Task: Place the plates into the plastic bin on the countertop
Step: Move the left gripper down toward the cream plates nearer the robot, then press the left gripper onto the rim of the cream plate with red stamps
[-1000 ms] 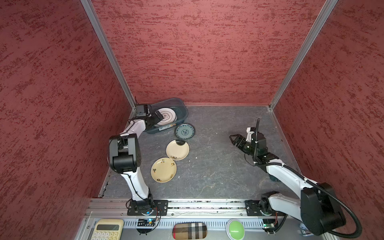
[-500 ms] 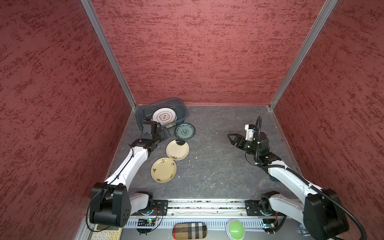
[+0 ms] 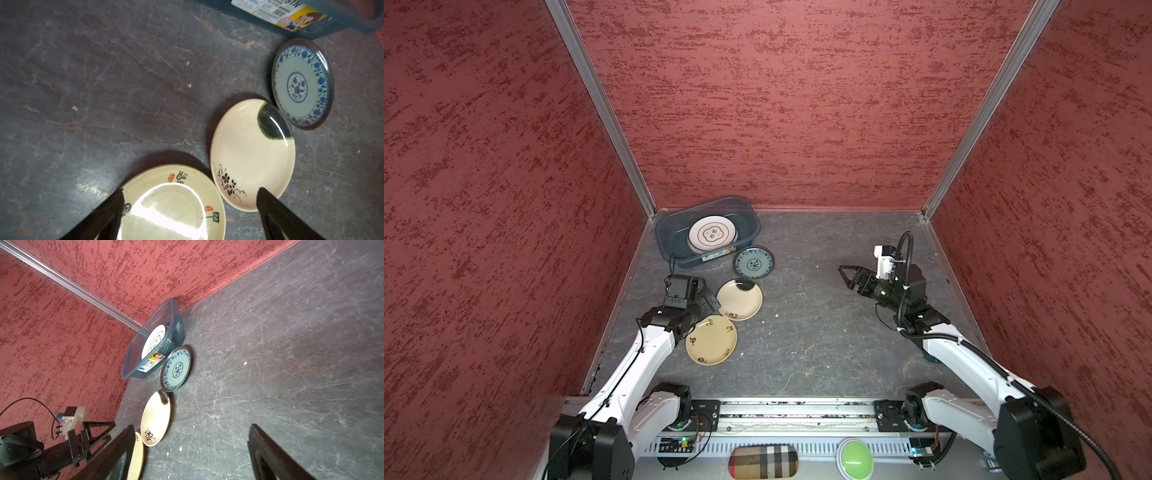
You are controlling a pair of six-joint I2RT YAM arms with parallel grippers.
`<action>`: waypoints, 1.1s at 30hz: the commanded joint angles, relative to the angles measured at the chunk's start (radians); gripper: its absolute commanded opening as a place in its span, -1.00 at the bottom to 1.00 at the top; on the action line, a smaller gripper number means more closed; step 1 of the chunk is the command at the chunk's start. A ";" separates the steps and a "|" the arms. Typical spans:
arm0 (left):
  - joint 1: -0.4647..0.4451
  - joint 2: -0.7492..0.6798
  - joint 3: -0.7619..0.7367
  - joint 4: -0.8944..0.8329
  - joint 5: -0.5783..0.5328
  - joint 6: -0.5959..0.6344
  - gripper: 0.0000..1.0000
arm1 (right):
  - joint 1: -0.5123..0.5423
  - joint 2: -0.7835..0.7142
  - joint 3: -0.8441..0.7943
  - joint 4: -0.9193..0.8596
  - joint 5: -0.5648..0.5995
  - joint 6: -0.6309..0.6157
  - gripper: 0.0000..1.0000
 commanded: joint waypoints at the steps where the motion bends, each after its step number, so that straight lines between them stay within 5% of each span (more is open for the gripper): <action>1: -0.030 -0.006 -0.024 -0.076 -0.053 -0.051 0.99 | 0.006 -0.032 0.003 0.000 0.000 -0.030 0.73; 10: -0.042 0.005 -0.080 -0.109 -0.114 -0.084 0.99 | 0.008 -0.062 -0.003 -0.016 0.009 -0.040 0.75; 33: 0.060 0.121 -0.234 0.134 0.300 -0.051 0.97 | 0.007 -0.032 0.029 -0.070 0.069 -0.024 0.77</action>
